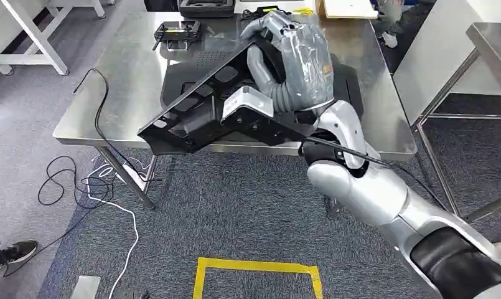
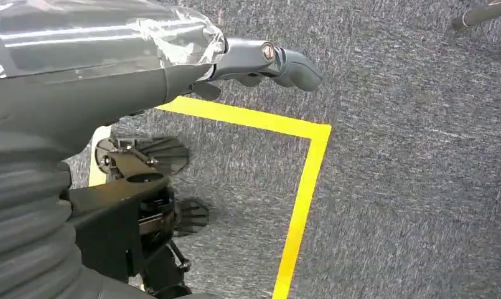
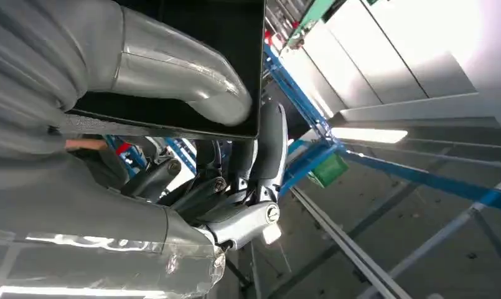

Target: Take the parts from the cabinet and place them on the table.

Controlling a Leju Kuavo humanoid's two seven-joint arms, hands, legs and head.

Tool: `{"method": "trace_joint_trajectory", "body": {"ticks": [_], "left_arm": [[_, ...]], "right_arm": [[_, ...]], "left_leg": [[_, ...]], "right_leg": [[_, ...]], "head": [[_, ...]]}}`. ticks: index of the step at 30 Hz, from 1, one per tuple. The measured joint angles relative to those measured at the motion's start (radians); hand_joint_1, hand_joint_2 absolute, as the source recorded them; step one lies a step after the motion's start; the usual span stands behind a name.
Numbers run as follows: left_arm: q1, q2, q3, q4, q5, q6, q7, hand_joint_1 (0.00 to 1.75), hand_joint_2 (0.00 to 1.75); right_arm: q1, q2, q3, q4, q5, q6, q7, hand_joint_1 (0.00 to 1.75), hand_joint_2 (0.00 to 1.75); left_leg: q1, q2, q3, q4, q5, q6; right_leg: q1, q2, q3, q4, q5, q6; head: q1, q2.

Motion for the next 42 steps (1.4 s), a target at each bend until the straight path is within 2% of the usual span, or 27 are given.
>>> {"method": "trace_joint_trajectory", "body": {"ticks": [17, 23, 27, 34, 42], "left_arm": [[0.000, 0.000, 0.000, 0.000, 0.002, 0.000, 0.000, 0.00, 1.75], [0.000, 0.000, 0.000, 0.000, 0.011, 0.000, -0.003, 0.00, 1.75], [0.000, 0.001, 0.000, 0.000, 0.013, 0.000, -0.004, 0.00, 1.75], [0.000, 0.001, 0.000, 0.000, 0.021, 0.000, -0.004, 0.00, 1.75], [0.000, 0.002, 0.000, 0.000, 0.031, 0.002, -0.008, 0.00, 1.75]], "right_arm": [[-0.058, -0.019, -0.007, 0.002, -0.022, 0.008, 0.031, 1.75, 1.75], [-0.083, -0.021, -0.007, 0.013, -0.079, -0.005, 0.045, 1.75, 1.75], [-0.095, -0.021, -0.007, 0.019, -0.069, -0.032, 0.054, 1.75, 1.75], [-0.116, -0.021, -0.003, 0.024, -0.114, -0.030, 0.056, 1.75, 1.75], [-0.143, -0.021, 0.015, 0.034, -0.105, -0.029, 0.061, 1.75, 1.75]], "left_leg": [[0.000, 0.000, 0.000, 0.000, 0.000, 0.000], [0.000, 0.000, 0.000, 0.000, 0.000, 0.000], [0.000, 0.000, 0.000, 0.000, 0.000, 0.000], [0.000, 0.000, 0.000, 0.000, 0.000, 0.000], [0.000, 0.000, 0.000, 0.000, 0.000, 0.000]], "right_leg": [[0.000, 0.000, 0.000, 0.000, 0.000, 0.000], [0.000, -0.001, 0.000, 0.000, 0.000, 0.000], [0.000, -0.001, 0.000, 0.000, 0.000, 0.000], [0.000, -0.001, 0.000, 0.000, 0.000, 0.000], [0.000, -0.001, 0.000, 0.000, 0.000, 0.000]], "head": [[0.000, 0.000], [0.000, 0.000], [0.000, 0.000], [0.000, 0.000], [0.000, 0.000]]}}
